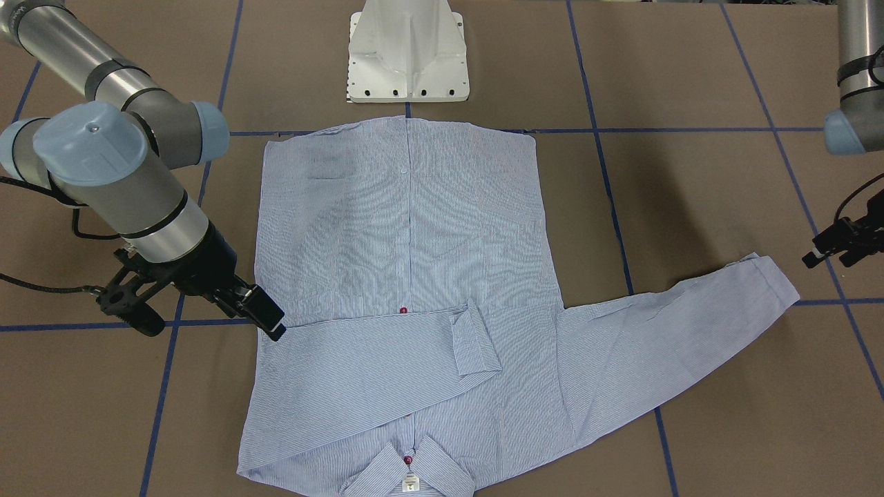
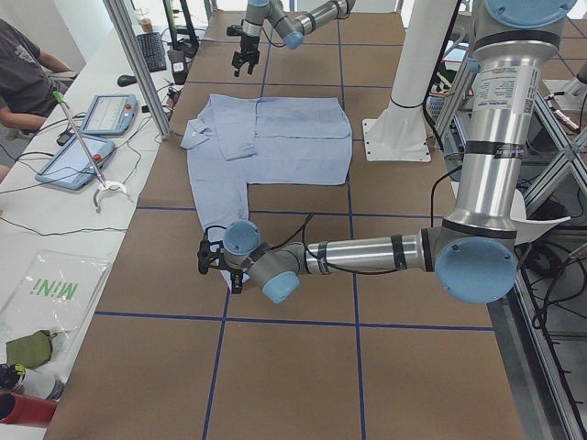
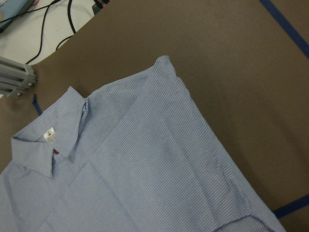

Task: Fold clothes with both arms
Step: 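Release the sleeve and raise the right gripper while the left gripper reaches the other cuff, then grasp the sleeve cuff nearest the left gripper with the left gripper, then carry the held cuff across the chest toward the collar with the left gripper, then release the sleeve and withdraw the left gripper while the right gripper moves toward the hem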

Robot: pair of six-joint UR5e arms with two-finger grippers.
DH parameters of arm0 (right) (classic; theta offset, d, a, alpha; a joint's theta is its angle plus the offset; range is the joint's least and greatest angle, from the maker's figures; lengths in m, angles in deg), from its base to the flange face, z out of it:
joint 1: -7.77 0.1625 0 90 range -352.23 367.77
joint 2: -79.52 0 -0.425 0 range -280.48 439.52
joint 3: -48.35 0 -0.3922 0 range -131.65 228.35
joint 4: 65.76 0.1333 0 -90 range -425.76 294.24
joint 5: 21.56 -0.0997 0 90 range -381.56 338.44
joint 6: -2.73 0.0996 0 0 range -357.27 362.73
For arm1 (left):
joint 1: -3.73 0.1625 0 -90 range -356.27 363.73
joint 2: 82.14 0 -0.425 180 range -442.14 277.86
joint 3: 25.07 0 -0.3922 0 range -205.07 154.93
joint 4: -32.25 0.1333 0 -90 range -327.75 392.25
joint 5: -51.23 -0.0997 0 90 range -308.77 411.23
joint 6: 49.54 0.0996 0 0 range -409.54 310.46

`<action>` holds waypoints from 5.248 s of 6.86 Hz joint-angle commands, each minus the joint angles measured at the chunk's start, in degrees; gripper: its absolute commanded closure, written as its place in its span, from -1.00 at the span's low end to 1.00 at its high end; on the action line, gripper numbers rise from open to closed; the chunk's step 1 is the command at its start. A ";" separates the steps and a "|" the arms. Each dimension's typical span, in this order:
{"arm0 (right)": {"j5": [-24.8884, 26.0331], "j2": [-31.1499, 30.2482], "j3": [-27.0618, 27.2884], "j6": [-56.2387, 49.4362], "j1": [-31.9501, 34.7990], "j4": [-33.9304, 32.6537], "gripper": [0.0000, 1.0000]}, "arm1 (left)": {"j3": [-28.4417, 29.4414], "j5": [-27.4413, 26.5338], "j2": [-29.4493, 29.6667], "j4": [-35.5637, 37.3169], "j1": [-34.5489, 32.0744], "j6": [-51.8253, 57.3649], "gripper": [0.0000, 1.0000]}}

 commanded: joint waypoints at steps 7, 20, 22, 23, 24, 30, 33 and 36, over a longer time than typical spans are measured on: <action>0.11 -1.30 0.05 -0.03 0.75 -0.02 -0.97 | 6.52 -5.15 -0.17 -13.31 6.24 -15.22 -0.08; -1.73 -8.50 0.75 -7.21 9.44 0.15 -0.98 | 0.38 -0.73 24.75 1.97 8.42 -37.85 1.00; -5.42 -13.75 2.94 -14.75 12.34 1.02 -0.99 | 0.28 -8.99 35.29 4.25 17.45 -50.51 1.00; -5.69 -16.92 3.73 -15.75 12.70 4.51 -0.99 | 0.62 -15.11 41.60 9.84 22.19 -52.55 1.00; -5.87 -18.77 3.74 -15.85 12.80 7.07 -0.99 | 1.67 -19.70 46.89 13.72 26.93 -53.01 1.00; -4.99 -18.88 4.00 -15.85 12.80 7.18 -0.99 | 7.75 -30.01 56.08 12.88 35.67 -61.63 1.00; -4.90 -19.06 4.26 -15.33 12.80 7.27 -0.99 | 7.49 -31.08 56.78 12.88 36.47 -61.89 -0.98; 1.20 -23.33 17.38 -1.92 -0.05 7.10 -0.99 | -8.33 -26.64 46.05 16.37 36.21 -60.15 -0.97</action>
